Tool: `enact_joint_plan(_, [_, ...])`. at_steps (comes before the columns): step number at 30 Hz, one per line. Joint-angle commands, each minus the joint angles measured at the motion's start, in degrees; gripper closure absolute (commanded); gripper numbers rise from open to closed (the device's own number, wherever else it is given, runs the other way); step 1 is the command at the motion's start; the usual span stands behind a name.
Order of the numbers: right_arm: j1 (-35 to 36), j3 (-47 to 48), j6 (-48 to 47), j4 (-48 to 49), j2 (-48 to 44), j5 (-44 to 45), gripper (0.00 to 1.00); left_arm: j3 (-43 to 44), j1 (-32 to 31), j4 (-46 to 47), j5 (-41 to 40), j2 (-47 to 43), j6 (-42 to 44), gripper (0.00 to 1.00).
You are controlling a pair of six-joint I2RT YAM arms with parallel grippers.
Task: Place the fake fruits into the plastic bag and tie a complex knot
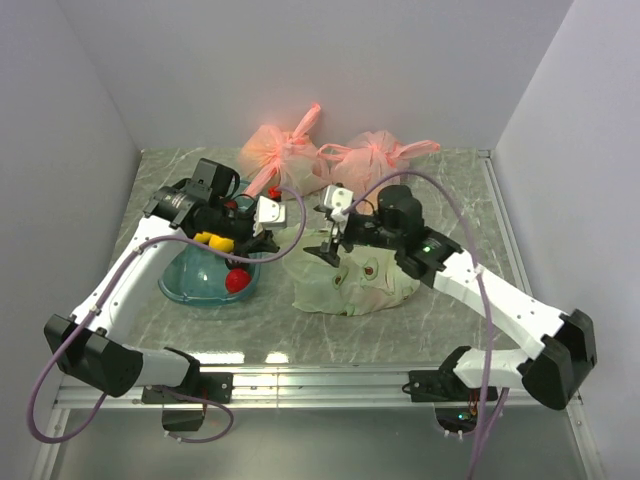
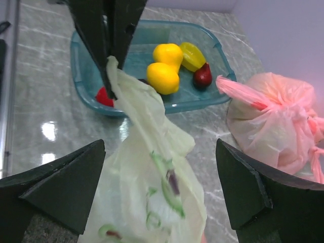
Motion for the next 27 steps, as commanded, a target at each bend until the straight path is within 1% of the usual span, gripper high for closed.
enact_joint_plan(1, [1.5,-0.7,-3.4,11.1,2.5,2.6,0.04,2.2,-0.5,-1.3,3.1,0.5,1.6,0.99])
enact_joint_plan(4, [3.1,-0.5,-2.4,11.3,5.3,-0.5,0.03,2.4,-0.6,-0.5,3.4,0.7,1.4,1.00])
enact_joint_plan(7, [4.2,-3.1,-0.2,14.0,7.8,-2.3,0.03,3.1,-0.6,0.9,4.0,0.6,0.3,0.99])
enact_joint_plan(13, [5.1,-10.1,1.2,23.0,12.9,0.3,0.03,3.6,-0.6,5.0,8.0,-2.6,-1.6,0.99])
enact_joint_plan(14, [5.1,-10.9,1.5,23.7,13.5,1.1,0.03,3.4,-0.6,7.3,8.5,-3.3,-3.2,0.99])
enact_joint_plan(16, [5.1,-12.4,3.1,26.1,14.9,1.5,0.10,2.6,-0.6,10.4,9.1,-5.3,-5.5,1.00])
enact_joint_plan(17, [5.1,-12.9,3.7,26.9,15.6,1.4,0.14,2.2,-0.6,13.6,9.2,-5.8,-7.9,0.99])
enact_joint_plan(18, [5.1,-13.3,6.0,29.0,16.1,1.6,0.22,1.8,-0.6,15.1,9.3,-6.9,-9.2,1.00])
enact_joint_plan(19, [5.1,-14.2,7.7,30.2,16.4,2.2,0.27,0.7,-0.6,16.6,9.5,-7.3,-10.5,0.99])
enact_joint_plan(20, [5.1,-14.5,9.1,31.2,16.9,2.5,0.32,-0.1,-0.5,18.5,9.7,-7.8,-13.6,0.99])
enact_joint_plan(21, [5.1,-14.8,10.3,32.2,17.5,2.7,0.49,-0.9,-0.5,21.8,10.0,-8.3,-15.5,0.99])
enact_joint_plan(23, [5.0,-16.2,13.1,35.1,18.0,3.1,0.66,-3.8,-0.4,25.2,11.2,-9.6,-20.3,1.00])
enact_joint_plan(24, [5.1,-16.6,13.8,36.6,18.3,4.0,0.81,-5.0,-0.5,27.9,11.2,-10.5,-21.5,0.99])
enact_joint_plan(25, [5.1,-17.1,14.7,37.0,18.5,4.4,0.87,-7.1,-0.5,29.1,11.1,-10.9,-23.0,0.99])
enact_joint_plan(27, [5.1,-17.5,15.2,37.3,18.4,5.5,0.97,-9.6,0.3,32.1,8.1,-12.7,-29.5,0.91])
